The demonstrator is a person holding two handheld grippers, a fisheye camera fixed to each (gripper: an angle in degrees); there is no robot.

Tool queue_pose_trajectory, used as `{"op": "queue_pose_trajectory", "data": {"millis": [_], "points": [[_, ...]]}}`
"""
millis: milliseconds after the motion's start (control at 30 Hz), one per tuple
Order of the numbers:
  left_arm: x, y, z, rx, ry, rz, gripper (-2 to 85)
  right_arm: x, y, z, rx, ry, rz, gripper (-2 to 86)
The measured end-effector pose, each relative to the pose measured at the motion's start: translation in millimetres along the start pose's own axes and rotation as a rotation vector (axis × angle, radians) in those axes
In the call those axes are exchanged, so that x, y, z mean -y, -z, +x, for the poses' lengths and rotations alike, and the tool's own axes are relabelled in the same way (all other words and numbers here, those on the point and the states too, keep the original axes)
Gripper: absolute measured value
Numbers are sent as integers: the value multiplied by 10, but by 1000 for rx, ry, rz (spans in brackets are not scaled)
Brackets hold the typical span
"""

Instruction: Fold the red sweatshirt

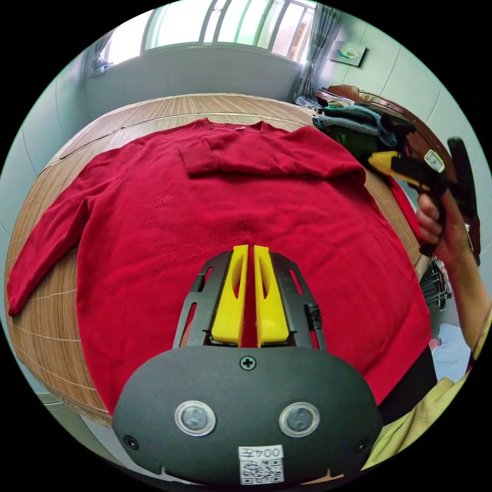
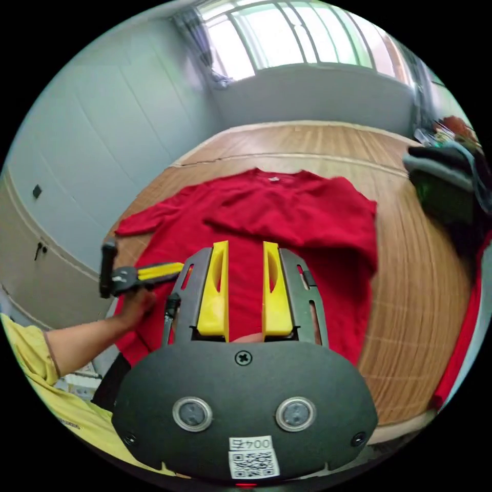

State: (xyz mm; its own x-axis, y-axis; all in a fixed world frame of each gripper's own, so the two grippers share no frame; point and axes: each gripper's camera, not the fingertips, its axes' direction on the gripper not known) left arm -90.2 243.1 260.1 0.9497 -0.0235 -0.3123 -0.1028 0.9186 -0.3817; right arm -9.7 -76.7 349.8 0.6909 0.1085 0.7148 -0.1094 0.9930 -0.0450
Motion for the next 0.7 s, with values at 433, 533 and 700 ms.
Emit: {"op": "queue_pose_trajectory", "data": {"millis": [433, 533, 700], "points": [[-75, 37, 108, -5, 3, -1, 11, -570, -593, 267, -246, -165, -126, 90], [-89, 47, 144, -16, 8, -2, 13, -581, -656, 151, -275, -169, -119, 76], [-104, 66, 150, -83, 45, -7, 20, -604, -748, -48, -316, -149, -113, 69]]}}
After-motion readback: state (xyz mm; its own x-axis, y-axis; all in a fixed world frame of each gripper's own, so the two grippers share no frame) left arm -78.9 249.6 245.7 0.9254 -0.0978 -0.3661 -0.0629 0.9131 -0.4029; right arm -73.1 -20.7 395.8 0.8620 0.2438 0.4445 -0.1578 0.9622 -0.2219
